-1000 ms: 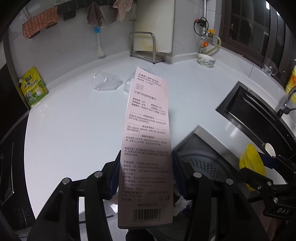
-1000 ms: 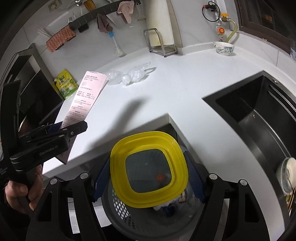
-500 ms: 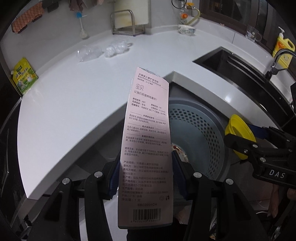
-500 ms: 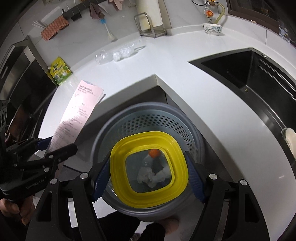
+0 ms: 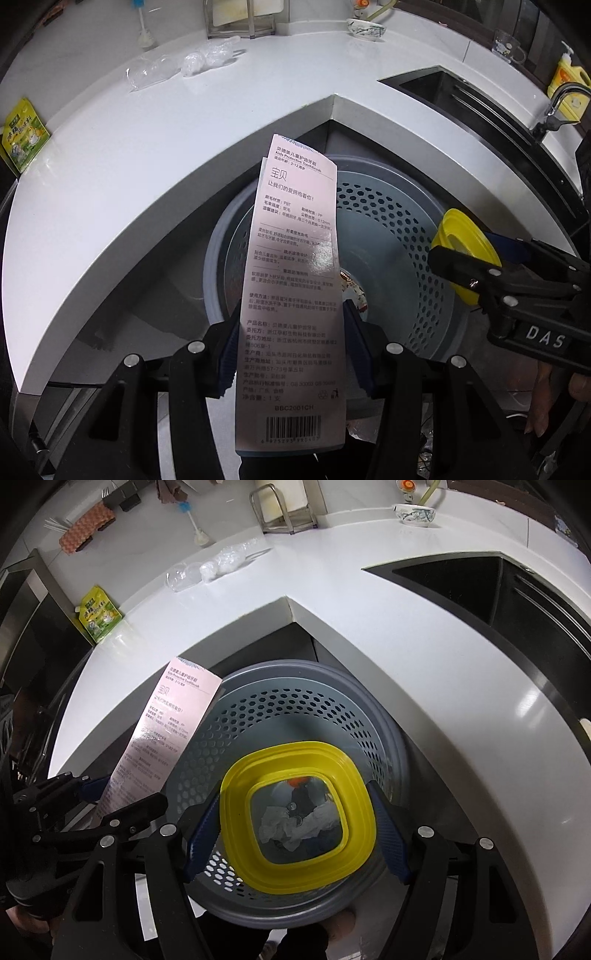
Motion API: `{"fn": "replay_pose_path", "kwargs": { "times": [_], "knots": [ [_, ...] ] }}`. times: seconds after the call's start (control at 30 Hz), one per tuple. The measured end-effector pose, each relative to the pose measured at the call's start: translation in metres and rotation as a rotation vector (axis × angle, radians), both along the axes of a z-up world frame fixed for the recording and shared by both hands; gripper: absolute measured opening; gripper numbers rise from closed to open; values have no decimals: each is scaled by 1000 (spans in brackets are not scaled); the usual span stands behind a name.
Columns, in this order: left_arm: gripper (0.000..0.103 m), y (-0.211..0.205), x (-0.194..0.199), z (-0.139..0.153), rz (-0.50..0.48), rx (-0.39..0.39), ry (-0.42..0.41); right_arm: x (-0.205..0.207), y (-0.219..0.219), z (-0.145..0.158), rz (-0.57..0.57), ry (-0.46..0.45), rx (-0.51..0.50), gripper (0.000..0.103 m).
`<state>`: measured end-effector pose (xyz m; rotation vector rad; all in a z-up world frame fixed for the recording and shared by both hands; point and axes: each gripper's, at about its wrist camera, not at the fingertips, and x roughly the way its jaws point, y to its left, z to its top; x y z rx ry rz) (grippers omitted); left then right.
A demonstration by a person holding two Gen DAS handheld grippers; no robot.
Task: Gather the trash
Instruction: 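Carry container and receipt over the basket and open both tools to drop them, then move both tools back toward the clear plastic bags on the counter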
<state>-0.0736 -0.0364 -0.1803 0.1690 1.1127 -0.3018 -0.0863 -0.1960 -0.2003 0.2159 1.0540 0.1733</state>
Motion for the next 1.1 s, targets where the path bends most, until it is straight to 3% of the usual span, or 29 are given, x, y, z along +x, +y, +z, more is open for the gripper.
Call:
{"fn": "replay_pose_path", "kwargs": {
  "times": [0.4, 0.57, 1.1],
  "knots": [
    [51, 5, 2, 1, 21, -4, -1, 11, 5, -2, 23, 0, -38, 72],
    [68, 11, 3, 5, 41, -22, -11, 16, 4, -5, 27, 32, -22, 76],
    [68, 14, 2, 14, 49, -1, -26, 15, 5, -3, 44, 41, -25, 79]
  ]
}}
